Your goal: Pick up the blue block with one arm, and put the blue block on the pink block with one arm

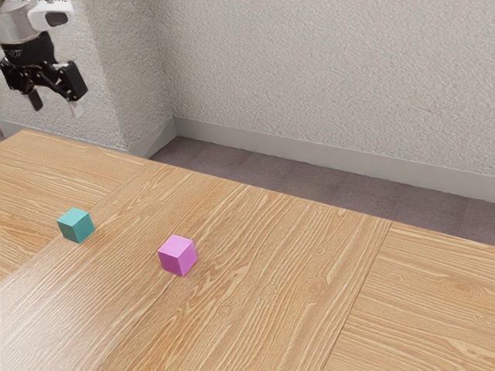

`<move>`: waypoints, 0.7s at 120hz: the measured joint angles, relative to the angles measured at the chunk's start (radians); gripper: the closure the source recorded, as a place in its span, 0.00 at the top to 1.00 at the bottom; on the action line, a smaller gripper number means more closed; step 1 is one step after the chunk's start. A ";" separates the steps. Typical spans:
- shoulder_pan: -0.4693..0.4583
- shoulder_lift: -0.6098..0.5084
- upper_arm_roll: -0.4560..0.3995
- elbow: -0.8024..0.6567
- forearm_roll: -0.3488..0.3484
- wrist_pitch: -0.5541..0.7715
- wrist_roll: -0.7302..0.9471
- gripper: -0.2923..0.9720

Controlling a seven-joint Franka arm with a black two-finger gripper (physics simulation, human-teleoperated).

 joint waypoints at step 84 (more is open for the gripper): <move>0.259 0.370 0.013 -0.322 0.070 0.457 -0.028 0.77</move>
